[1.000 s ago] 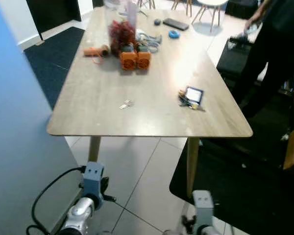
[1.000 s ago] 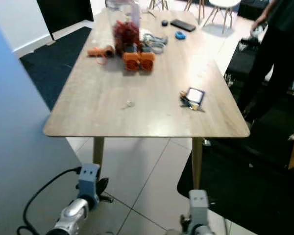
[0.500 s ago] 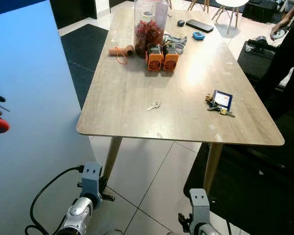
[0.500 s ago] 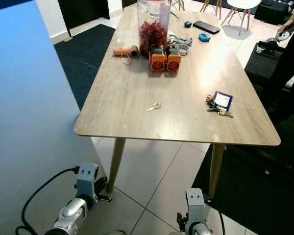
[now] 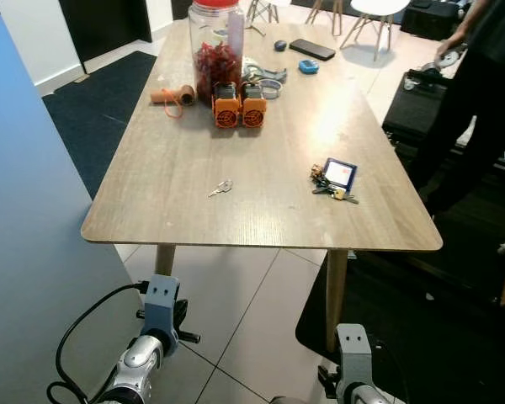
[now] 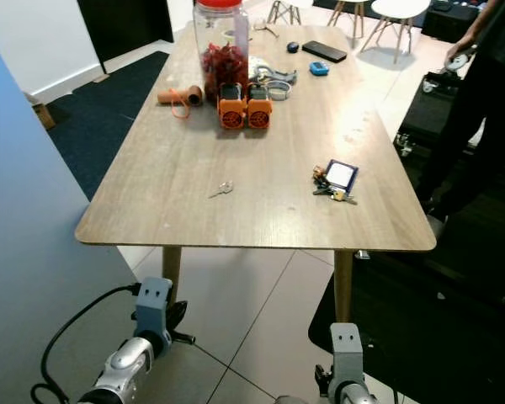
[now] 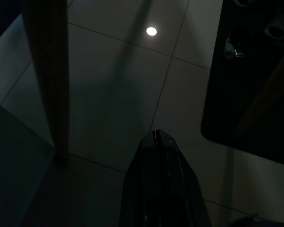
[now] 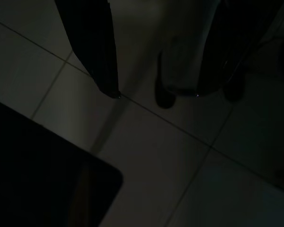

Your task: Hang keys on a hook

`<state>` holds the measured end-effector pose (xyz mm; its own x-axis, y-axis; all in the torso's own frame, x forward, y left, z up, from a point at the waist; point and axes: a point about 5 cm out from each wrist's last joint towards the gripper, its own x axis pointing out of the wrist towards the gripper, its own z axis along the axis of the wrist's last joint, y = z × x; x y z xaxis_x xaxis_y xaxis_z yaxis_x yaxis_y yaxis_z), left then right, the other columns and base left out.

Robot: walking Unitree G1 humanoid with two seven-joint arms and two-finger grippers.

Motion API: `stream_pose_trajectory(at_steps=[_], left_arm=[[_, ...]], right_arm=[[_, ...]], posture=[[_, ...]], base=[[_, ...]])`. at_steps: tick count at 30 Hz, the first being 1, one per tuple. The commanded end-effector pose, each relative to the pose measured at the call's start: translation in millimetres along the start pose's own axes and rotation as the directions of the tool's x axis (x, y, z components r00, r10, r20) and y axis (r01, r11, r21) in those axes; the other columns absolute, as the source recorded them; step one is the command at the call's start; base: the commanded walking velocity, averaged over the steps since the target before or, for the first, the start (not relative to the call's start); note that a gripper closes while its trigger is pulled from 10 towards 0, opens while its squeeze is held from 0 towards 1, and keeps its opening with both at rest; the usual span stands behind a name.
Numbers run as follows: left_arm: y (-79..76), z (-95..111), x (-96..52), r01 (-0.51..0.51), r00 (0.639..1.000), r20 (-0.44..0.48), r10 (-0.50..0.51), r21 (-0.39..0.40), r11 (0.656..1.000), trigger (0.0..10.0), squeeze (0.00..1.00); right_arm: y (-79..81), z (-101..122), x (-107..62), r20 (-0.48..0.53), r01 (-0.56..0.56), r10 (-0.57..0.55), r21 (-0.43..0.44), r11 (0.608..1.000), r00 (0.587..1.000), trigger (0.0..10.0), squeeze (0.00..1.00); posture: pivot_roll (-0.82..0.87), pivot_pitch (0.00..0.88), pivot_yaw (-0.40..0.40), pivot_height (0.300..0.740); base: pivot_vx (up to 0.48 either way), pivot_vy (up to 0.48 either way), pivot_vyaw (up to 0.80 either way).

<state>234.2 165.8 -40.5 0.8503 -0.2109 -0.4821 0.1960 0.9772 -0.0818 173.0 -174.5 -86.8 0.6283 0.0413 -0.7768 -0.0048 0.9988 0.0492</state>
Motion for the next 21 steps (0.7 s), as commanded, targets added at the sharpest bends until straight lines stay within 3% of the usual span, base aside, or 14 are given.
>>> stream_pose_trajectory(at_steps=[1, 14, 21], left_arm=[[-2.1, -3.7, -0.6, 0.002, 1.000, -0.016, -0.002, -0.011, 1.000, 10.0, 0.00], [-3.4, -3.9, -0.5, -0.002, 1.000, -0.012, 0.002, -0.014, 1.000, 10.0, 0.00], [-3.5, -4.3, -0.8, -0.002, 1.000, -0.012, 0.002, -0.018, 1.000, 10.0, 0.00]], right_arm=[[0.2, -3.1, -0.5, -0.015, 0.002, -0.002, 0.006, 1.000, 1.000, 10.0, 0.00], [-0.5, -4.4, -1.0, -0.018, 0.004, -0.004, 0.005, 1.000, 1.000, 10.0, 0.00], [-0.2, -5.6, -1.3, -0.019, 0.003, -0.003, 0.004, 1.000, 1.000, 10.0, 0.00]], posture=[[0.06, 0.058, -0.033, 0.740], [0.06, 0.057, -0.034, 0.740], [0.06, 0.058, -0.035, 0.740]], base=[[0.000, 0.000, 0.00], [0.000, 0.000, 0.00], [-0.294, 0.000, 0.00]])
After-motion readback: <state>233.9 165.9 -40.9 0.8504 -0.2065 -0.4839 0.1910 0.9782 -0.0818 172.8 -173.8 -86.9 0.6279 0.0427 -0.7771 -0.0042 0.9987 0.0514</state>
